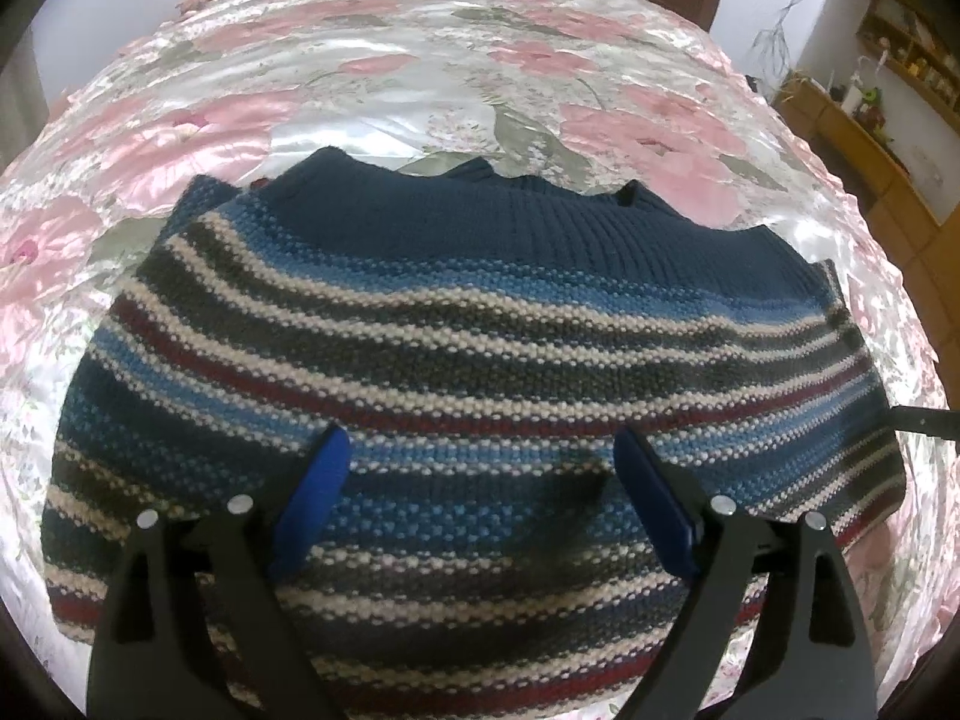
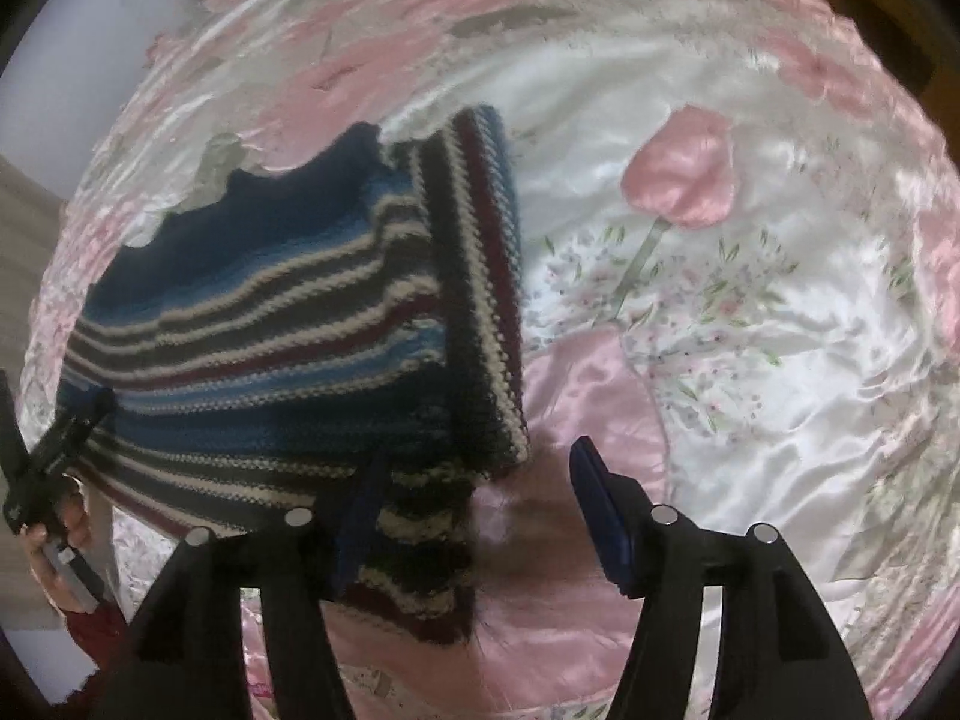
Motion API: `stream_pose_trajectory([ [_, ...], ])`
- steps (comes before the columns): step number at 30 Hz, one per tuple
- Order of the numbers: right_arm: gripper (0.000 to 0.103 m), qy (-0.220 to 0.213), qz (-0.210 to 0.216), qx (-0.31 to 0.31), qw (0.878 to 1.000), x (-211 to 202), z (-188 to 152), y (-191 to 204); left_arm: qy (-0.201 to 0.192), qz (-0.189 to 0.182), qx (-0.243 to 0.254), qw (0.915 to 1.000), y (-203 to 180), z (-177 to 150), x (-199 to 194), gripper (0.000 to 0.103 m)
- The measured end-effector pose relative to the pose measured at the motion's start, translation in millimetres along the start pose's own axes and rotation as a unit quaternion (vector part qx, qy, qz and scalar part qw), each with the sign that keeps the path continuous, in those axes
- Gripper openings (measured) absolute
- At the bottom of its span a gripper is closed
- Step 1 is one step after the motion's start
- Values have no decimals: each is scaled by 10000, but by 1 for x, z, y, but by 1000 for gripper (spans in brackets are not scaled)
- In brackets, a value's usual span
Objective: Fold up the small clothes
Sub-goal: 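Grasp one side edge of the sweater with the right tool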
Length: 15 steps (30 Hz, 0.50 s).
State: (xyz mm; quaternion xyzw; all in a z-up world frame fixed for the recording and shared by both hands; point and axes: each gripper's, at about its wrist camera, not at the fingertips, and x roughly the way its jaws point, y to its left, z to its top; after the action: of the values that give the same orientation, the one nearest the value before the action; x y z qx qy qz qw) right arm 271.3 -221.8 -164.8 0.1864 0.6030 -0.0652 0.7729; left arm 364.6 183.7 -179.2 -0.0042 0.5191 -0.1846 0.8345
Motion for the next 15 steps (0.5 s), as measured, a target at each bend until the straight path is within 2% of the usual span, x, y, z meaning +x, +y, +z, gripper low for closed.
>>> stream_pose_trajectory([
  [5,63,55,316,184,9993,17,9,-10,20,-5,12,10000,1,1,-1,89],
  [8,69,80,457,188,9987,27,12,-7,20,-16,2,10000,1,1,-2,89],
  [10,69,42,524,194,9984,31,13,-5,15,-32,1,10000,1,1,-3,89],
  [12,67,-20,578,143,9982,33,13,-2,6,-50,-12,10000,1,1,-4,89],
  [14,58,-63,565,113,9983,38,13,2,6,-67,-20,10000,1,0,-5,89],
  [15,57,-82,507,74,9987,40,13,5,11,-72,-13,10000,0,0,-5,89],
])
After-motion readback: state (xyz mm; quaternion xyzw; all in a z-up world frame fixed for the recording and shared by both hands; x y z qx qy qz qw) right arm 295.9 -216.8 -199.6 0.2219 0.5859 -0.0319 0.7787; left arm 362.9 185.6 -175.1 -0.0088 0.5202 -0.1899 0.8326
